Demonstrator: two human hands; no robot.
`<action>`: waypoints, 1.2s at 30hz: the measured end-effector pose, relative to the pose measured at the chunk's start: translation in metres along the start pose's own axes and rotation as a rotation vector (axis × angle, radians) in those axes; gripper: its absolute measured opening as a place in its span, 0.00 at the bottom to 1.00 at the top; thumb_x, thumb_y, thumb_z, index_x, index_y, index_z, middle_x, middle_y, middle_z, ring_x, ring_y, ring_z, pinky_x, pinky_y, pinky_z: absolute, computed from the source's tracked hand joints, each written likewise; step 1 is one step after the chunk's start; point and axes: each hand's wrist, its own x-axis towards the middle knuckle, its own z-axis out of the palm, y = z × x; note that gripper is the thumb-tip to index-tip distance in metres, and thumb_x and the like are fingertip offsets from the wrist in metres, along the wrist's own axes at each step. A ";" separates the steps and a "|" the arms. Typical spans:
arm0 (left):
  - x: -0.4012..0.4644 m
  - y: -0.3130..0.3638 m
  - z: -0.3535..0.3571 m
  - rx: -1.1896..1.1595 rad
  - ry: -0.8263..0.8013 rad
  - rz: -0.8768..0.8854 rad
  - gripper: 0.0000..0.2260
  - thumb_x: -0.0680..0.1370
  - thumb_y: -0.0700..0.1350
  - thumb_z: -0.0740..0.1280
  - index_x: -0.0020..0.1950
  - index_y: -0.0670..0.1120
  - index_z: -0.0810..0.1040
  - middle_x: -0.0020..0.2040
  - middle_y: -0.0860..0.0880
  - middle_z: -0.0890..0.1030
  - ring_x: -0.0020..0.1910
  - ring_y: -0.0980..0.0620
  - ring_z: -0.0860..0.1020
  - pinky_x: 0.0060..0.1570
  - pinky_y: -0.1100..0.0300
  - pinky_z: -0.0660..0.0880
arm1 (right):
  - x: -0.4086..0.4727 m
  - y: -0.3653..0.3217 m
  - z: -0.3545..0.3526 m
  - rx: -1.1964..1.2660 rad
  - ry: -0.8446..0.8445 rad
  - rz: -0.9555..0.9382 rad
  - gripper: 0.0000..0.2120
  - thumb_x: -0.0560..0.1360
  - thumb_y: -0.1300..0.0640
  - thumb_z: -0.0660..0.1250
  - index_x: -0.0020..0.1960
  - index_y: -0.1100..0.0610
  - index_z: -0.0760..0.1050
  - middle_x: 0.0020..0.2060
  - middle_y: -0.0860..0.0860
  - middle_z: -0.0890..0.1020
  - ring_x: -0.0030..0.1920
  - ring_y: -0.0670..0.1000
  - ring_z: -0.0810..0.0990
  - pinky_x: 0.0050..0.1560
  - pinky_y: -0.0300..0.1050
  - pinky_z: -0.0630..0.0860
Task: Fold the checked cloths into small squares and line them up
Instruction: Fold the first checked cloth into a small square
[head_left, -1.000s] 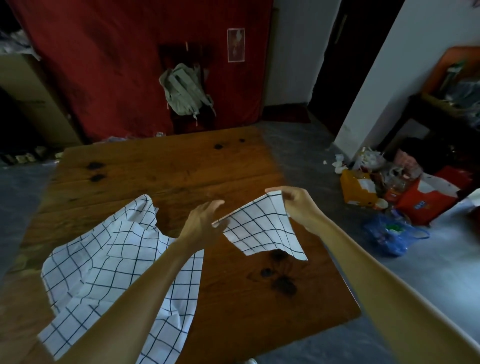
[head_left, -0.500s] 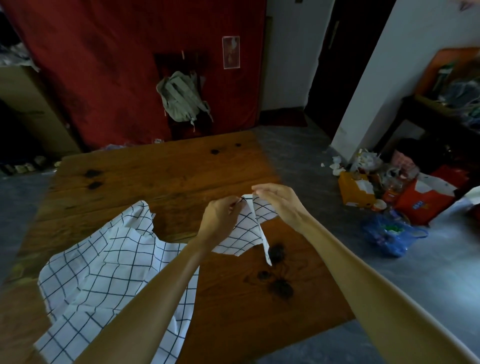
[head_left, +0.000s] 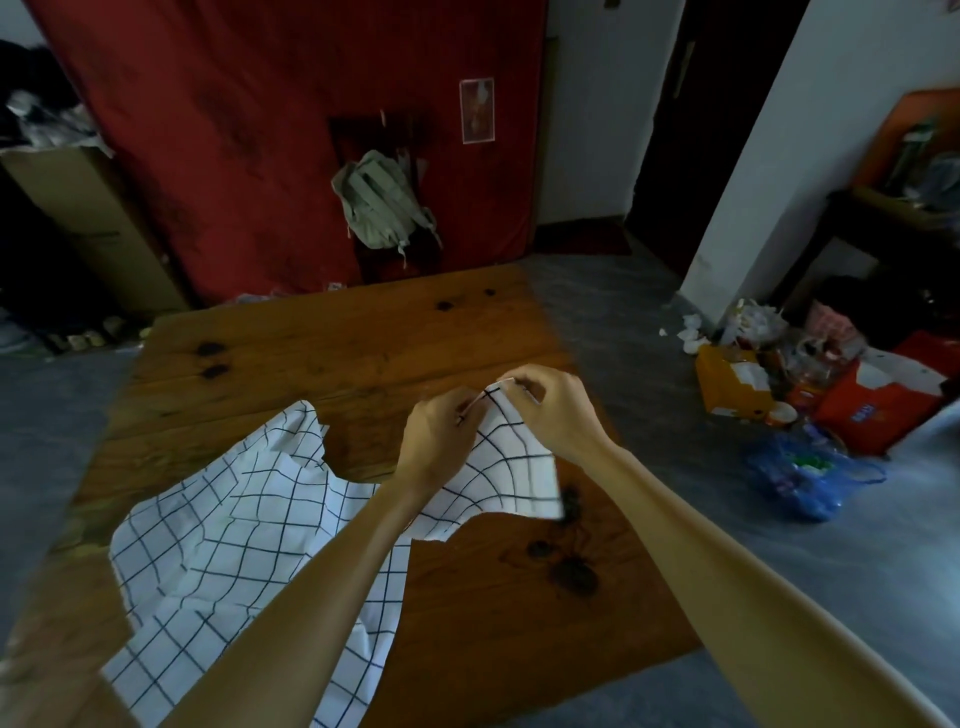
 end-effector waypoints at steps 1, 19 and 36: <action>-0.001 -0.001 -0.003 0.009 0.001 0.008 0.08 0.79 0.43 0.66 0.40 0.47 0.76 0.30 0.53 0.74 0.26 0.57 0.70 0.26 0.56 0.70 | 0.001 -0.001 0.000 0.020 0.003 0.015 0.07 0.79 0.54 0.65 0.54 0.53 0.80 0.45 0.40 0.81 0.46 0.36 0.78 0.46 0.28 0.74; -0.034 -0.048 -0.027 0.177 -0.066 -0.272 0.13 0.77 0.44 0.68 0.34 0.52 0.70 0.24 0.59 0.67 0.21 0.62 0.64 0.25 0.69 0.56 | 0.029 -0.015 -0.008 0.192 0.184 0.035 0.07 0.79 0.56 0.65 0.55 0.54 0.80 0.45 0.40 0.81 0.44 0.35 0.79 0.46 0.29 0.75; 0.024 0.000 -0.024 0.032 0.053 -0.042 0.04 0.78 0.40 0.67 0.45 0.42 0.80 0.32 0.52 0.77 0.25 0.61 0.70 0.26 0.68 0.66 | 0.033 -0.020 0.004 0.071 -0.049 -0.087 0.07 0.76 0.55 0.69 0.54 0.52 0.80 0.47 0.41 0.82 0.49 0.39 0.79 0.51 0.34 0.76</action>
